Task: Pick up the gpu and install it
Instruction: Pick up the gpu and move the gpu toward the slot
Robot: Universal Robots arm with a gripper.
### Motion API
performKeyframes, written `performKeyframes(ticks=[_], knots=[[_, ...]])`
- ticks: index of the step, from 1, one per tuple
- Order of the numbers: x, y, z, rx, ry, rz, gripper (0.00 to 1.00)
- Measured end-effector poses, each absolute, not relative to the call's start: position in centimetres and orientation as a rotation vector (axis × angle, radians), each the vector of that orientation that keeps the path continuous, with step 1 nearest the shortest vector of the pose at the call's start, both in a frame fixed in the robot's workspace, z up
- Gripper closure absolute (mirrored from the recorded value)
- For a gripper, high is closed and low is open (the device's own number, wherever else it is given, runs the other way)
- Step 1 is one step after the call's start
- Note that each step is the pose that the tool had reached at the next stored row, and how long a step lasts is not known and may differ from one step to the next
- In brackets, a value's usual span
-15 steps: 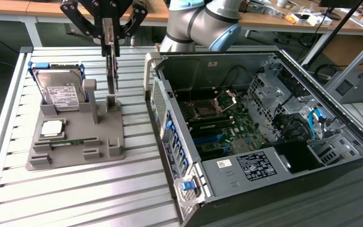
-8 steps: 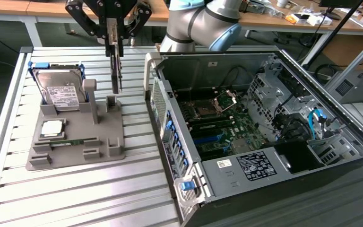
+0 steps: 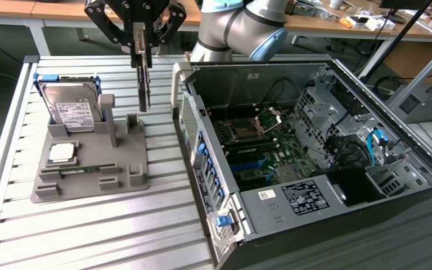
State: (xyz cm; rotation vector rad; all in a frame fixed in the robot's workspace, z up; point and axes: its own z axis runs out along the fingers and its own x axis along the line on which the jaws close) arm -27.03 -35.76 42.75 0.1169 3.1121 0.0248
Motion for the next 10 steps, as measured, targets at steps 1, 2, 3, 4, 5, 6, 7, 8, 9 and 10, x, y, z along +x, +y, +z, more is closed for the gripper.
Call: performKeyframes(ticks=[1,2,3,4,5,6,7,8,9,10], knots=[[-26.9,-35.8,42.8,0.117,3.112,0.025,0.73],[-26.8,-35.8,42.8,0.117,3.112,0.025,0.73],[-26.7,-35.8,42.8,0.117,3.112,0.025,0.73],[-26.7,-35.8,42.8,0.117,3.112,0.025,0.73],[-26.5,-35.8,42.8,0.117,3.112,0.025,0.73],[-26.2,-35.8,42.8,0.117,3.112,0.025,0.73],[-26.1,-35.8,42.8,0.117,3.112,0.025,0.73],[-25.8,-35.8,42.8,0.117,3.112,0.025,0.73],[-25.5,-35.8,42.8,0.117,3.112,0.025,0.73],[-25.2,-35.8,42.8,0.117,3.112,0.025,0.73]])
